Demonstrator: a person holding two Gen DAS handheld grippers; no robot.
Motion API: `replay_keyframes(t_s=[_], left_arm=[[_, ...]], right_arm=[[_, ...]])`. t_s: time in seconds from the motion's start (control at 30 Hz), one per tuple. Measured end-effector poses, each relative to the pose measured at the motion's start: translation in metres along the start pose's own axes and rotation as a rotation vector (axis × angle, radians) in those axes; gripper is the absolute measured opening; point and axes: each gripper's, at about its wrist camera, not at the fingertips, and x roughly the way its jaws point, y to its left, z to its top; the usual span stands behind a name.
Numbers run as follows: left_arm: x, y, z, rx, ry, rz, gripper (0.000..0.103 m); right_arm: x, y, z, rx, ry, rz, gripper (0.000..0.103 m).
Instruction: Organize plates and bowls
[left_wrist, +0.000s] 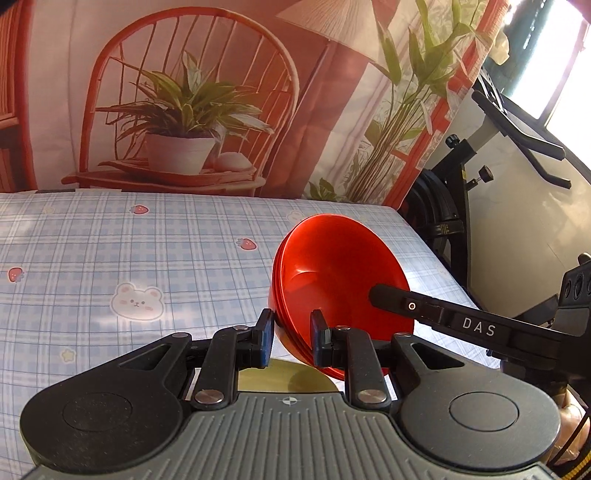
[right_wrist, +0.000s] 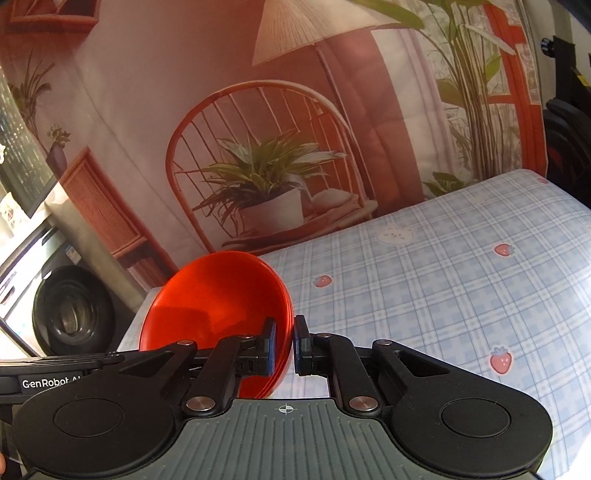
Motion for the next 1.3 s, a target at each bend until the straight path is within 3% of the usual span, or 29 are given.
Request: replay_keyframes(t_s=[0.5,0.8,1.3], left_arm=[[0.006,0.037,-0.044,-0.125,0.084,-0.017,0.022],[0.016,0.038,-0.066,-0.106,0.135,0.013,0.021],[0.018,0.044,-0.077,-0.104,0.145,0.055,0.021]], right_arm=[[0.021,0.017,-0.045,-0.021,0.147,-0.061,0.01],[0.024,0.016,-0.066,-0.028,0.206,-0.073,0.01],[0.033,0.018,-0.076,-0.024,0.254,-0.069,0.011]])
